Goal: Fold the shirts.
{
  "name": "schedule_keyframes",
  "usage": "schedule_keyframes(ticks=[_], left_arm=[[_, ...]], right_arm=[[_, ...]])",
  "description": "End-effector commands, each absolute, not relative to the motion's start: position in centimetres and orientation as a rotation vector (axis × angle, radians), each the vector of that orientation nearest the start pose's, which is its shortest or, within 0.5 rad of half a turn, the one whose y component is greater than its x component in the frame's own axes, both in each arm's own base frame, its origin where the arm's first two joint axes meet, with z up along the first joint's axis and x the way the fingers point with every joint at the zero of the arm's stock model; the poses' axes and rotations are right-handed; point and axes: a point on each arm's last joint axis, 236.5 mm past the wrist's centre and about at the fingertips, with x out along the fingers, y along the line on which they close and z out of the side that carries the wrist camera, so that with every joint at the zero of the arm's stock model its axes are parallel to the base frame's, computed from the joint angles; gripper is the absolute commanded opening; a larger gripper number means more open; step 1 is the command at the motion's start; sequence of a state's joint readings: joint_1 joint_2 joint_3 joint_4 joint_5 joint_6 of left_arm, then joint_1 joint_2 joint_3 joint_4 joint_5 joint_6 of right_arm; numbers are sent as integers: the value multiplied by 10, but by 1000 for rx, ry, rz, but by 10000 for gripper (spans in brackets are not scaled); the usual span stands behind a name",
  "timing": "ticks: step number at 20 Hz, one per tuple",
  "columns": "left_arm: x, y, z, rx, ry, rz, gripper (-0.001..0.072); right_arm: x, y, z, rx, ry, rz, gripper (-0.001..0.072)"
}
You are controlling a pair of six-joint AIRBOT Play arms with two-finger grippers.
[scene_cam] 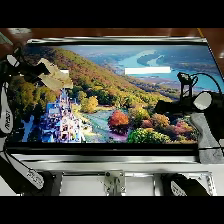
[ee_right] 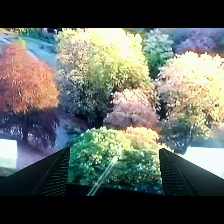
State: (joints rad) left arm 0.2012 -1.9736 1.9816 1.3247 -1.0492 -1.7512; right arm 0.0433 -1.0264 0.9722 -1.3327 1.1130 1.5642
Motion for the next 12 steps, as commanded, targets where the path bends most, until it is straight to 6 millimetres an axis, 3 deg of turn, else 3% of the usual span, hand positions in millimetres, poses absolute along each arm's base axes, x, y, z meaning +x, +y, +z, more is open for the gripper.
schedule_keyframes(ticks=[1, 5, 6, 7, 8, 10, 12], left_arm=[[612, 75, -59, -532, 1052, 149, 718], [627, 75, -78, -536, 1012, 158, 689], [629, 75, -77, -534, 1000, 157, 476], [631, 74, -75, -533, 992, 155, 120], [632, 73, -71, -531, 985, 145, 39], [633, 67, -48, -532, 960, 125, 37], [633, 53, 1, -430, 900, 53, 37]], right_arm=[[343, 63, 42, 184, 1142, 165, 677], [343, 62, 41, 179, 1143, 161, 676], [343, 62, 41, 179, 1144, 161, 677], [343, 62, 41, 178, 1144, 161, 677], [343, 62, 41, 178, 1144, 161, 677], [344, 62, 42, 172, 1140, 164, 677], [352, 61, 45, 172, 1101, 161, 676]])
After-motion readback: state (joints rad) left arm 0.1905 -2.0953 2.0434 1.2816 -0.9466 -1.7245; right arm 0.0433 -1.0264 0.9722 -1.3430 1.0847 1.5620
